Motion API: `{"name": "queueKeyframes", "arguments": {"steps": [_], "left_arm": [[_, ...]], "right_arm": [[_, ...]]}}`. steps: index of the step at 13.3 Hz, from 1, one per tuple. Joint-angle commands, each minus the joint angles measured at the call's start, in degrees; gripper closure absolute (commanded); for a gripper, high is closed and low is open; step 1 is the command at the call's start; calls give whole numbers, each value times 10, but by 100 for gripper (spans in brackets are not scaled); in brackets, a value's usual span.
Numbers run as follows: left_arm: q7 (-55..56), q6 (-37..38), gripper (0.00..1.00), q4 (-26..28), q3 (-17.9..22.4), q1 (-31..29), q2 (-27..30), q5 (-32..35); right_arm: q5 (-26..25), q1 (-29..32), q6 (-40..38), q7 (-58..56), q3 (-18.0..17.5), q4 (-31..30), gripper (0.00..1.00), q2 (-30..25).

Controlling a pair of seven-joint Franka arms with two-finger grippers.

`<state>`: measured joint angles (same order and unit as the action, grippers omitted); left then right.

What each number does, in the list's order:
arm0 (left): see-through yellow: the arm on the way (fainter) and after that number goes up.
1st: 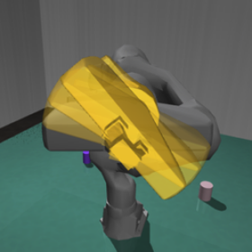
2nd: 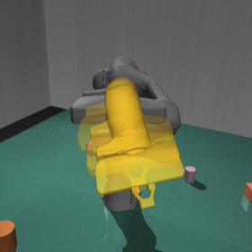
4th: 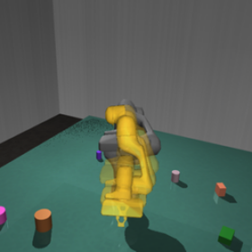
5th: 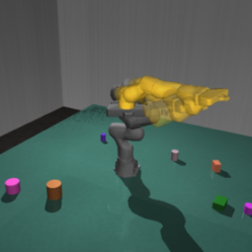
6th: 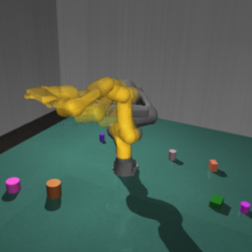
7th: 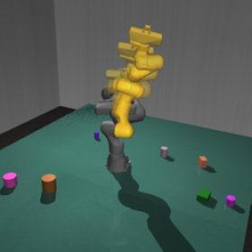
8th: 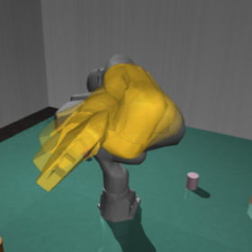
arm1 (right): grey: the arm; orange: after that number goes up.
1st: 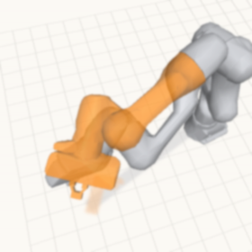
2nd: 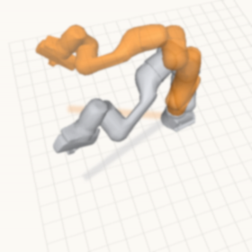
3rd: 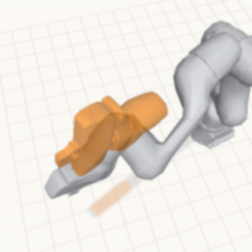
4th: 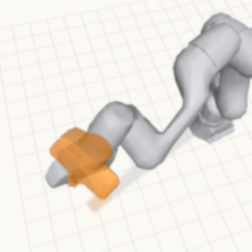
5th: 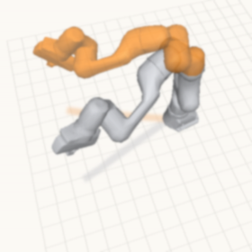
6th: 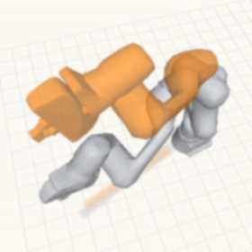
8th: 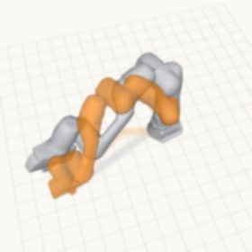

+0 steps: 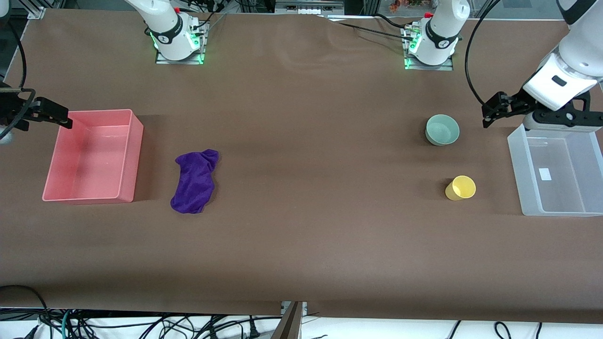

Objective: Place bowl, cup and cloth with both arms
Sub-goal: 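Move the left gripper toward the pale green cup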

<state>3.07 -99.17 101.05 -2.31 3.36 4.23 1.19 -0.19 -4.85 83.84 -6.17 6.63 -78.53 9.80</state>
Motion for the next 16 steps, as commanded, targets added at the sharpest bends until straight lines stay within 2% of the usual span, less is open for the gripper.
{"name": "queueKeyframes", "arguments": {"steps": [1,16], "left_arm": [[-5,45,0,-9,15,-18,2,-18],[-7,52,0,-10,14,-18,-11,-29]], "right_arm": [[-9,-6,-5,-5,-3,0,0,-3],[-7,-7,-3,-6,-3,0,0,-3]]}}
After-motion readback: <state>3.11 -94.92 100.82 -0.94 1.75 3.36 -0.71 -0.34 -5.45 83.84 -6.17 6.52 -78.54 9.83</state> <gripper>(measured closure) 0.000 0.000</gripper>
